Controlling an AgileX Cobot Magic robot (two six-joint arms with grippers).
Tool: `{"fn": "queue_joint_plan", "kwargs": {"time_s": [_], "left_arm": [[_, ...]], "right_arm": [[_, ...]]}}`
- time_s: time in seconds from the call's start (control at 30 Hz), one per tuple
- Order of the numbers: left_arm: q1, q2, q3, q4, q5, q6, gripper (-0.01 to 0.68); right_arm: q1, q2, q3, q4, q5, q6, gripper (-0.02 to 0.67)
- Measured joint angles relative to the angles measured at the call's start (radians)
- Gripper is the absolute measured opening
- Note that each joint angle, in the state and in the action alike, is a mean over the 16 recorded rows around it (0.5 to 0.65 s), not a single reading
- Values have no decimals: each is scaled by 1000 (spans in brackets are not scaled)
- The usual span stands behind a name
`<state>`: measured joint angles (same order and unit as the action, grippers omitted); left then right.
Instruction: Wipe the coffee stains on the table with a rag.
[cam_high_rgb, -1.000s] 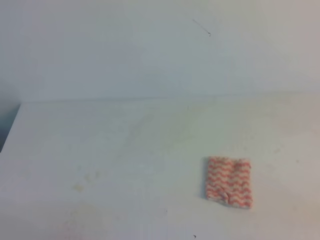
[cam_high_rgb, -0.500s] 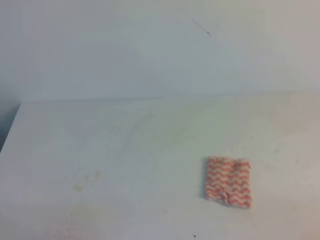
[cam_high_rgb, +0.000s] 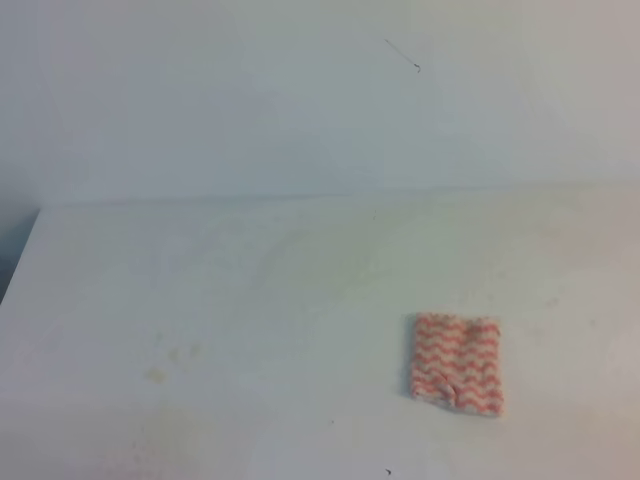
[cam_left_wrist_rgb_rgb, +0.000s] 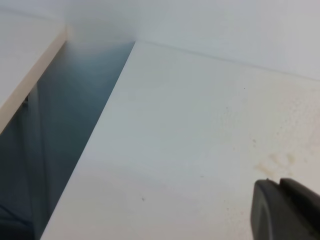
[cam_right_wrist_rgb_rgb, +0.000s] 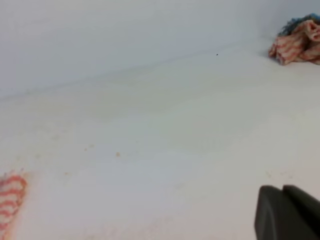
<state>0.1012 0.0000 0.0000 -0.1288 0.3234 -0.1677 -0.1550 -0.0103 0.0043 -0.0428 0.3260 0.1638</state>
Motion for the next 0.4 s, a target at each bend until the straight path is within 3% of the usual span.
{"fn": "queue_joint_plan", "kwargs": {"time_s": [0.4], "left_arm": [[0,0,0,0,1,0,-1]], "right_arm": [[63,0,0,1,-3,2,-3]]}}
